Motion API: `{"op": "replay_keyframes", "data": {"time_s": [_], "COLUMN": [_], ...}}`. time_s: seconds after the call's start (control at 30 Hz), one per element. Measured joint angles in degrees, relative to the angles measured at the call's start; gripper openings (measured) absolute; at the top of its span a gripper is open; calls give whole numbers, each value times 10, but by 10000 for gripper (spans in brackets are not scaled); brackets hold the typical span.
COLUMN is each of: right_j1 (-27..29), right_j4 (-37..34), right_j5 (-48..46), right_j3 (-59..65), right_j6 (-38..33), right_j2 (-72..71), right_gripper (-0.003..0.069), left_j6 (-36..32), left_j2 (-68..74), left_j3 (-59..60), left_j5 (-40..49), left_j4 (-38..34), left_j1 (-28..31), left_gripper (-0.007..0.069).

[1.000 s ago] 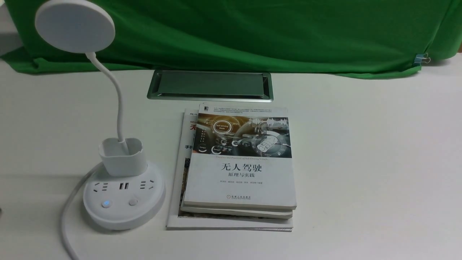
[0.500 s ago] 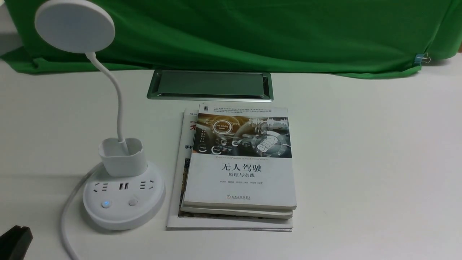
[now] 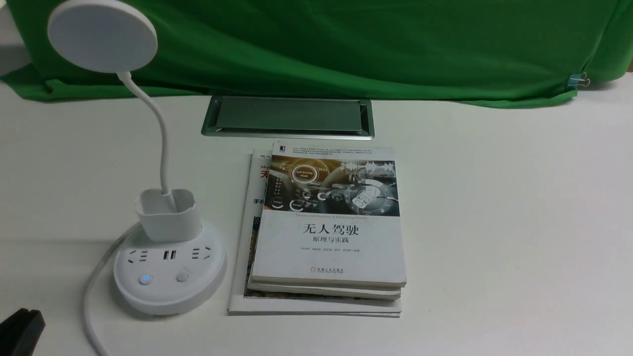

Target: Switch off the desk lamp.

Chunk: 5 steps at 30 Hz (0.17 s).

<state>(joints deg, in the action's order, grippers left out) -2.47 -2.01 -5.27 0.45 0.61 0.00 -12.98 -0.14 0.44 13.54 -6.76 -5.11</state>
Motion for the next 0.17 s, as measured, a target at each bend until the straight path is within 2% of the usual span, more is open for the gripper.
{"op": "replay_keyframes", "data": {"time_s": [0.17], "right_j1": [0], "right_j4": [0], "right_j5": [0], "right_j3": [0], "right_j6": [0], "right_j2": [0], "right_gripper": [35], "left_j6": [0], "left_j2": [0], "left_j3": [0], "left_j5": [0], "left_j4": [0], "left_j1": [0], "left_gripper": [19]}}
